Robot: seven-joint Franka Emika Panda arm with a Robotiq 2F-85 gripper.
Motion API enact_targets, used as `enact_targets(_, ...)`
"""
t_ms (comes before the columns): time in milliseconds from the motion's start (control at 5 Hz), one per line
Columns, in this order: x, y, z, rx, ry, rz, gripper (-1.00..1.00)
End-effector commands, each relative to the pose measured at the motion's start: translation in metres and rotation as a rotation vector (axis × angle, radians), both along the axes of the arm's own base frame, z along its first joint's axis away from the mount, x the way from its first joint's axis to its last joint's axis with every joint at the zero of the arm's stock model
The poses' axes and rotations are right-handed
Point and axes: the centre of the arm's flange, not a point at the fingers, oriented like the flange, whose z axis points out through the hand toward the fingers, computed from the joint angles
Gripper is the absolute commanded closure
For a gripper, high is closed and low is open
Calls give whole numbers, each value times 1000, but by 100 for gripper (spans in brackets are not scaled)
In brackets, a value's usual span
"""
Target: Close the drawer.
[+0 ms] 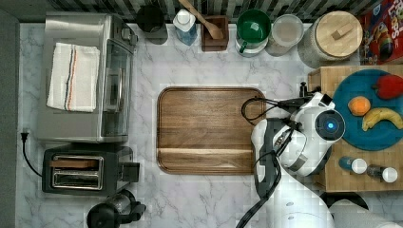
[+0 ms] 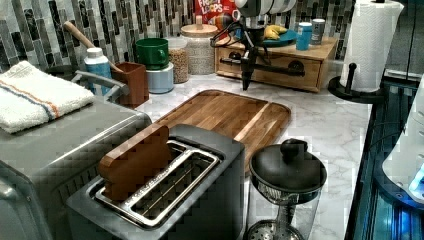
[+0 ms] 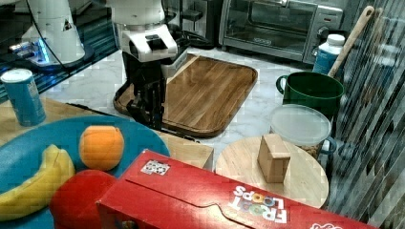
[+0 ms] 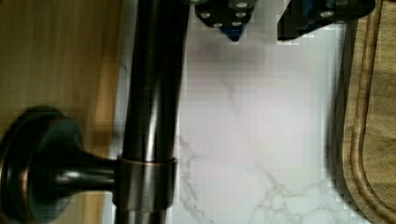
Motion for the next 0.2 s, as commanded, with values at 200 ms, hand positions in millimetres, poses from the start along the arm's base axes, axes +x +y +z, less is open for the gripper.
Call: enact_targets(200,-19,-152,105,-191,-206,-177,33)
